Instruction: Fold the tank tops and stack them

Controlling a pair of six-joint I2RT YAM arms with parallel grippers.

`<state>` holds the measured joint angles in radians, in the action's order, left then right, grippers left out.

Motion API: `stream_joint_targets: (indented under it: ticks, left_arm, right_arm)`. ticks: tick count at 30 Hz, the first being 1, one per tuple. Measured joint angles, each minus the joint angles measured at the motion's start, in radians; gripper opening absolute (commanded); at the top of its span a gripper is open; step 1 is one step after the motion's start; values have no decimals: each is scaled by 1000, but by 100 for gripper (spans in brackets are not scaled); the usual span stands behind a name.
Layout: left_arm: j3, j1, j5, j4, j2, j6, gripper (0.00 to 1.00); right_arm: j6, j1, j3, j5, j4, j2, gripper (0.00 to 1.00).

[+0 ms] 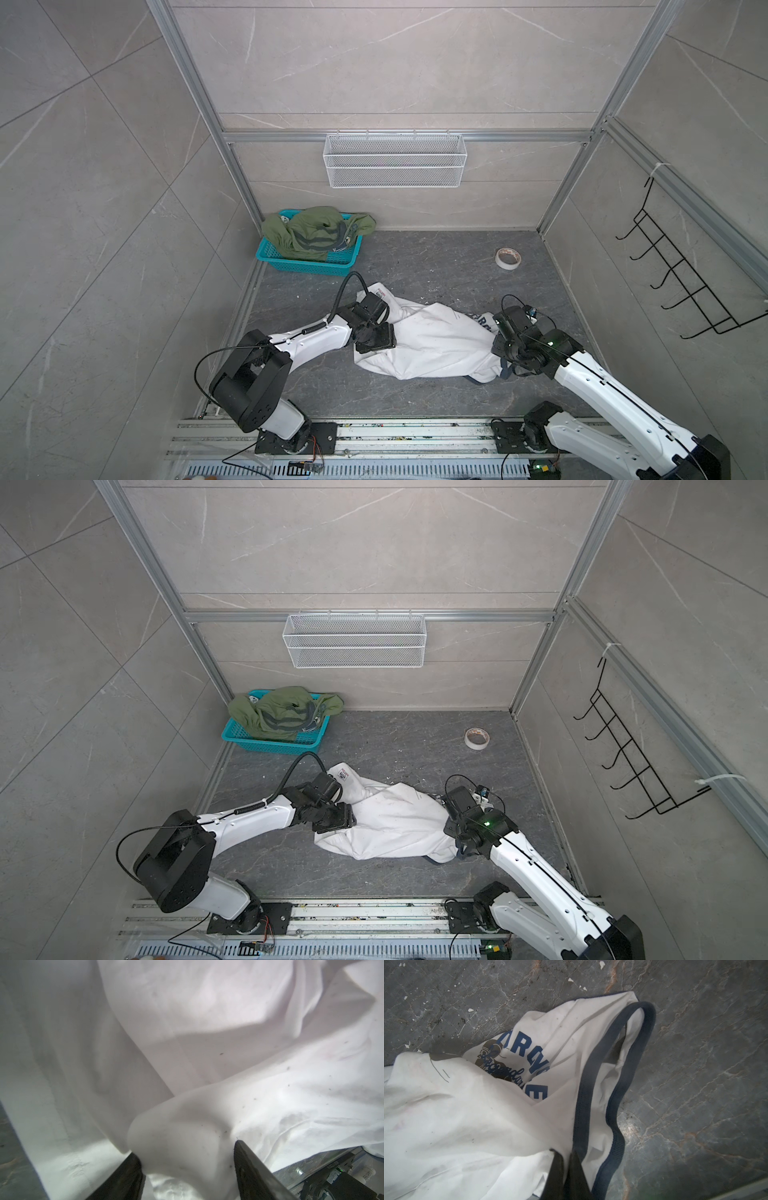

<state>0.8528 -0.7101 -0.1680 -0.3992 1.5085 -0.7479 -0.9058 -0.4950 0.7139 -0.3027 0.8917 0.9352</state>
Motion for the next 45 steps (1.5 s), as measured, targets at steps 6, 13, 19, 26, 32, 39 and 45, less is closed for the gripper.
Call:
stream_joint_targets:
  ticks: [6, 13, 19, 26, 32, 39, 45]
  left_arm:
    - [96, -16, 9, -30, -3, -3, 53]
    - [246, -42, 24, -39, 4, 22, 62]
    - [197, -50, 72, -54, -22, 29, 70]
    - [-11, -12, 109, -67, -254, 0, 66]
    - [-161, 27, 71, -19, -286, -35, 60]
    - [-194, 29, 26, 83, -213, -52, 54]
    - [-194, 30, -16, 159, -153, -56, 49]
  right_arm:
    - [0, 0, -2, 3, -7, 0, 0]
    - [0, 0, -2, 3, -6, 0, 0]
    - [0, 0, -2, 3, -6, 0, 0]
    - [1, 0, -3, 3, -8, 10, 0]
    - [1, 0, -4, 11, -21, 15, 0]
    - [1, 0, -6, 25, -29, 20, 0]
    - [1, 0, -14, 30, -30, 20, 0]
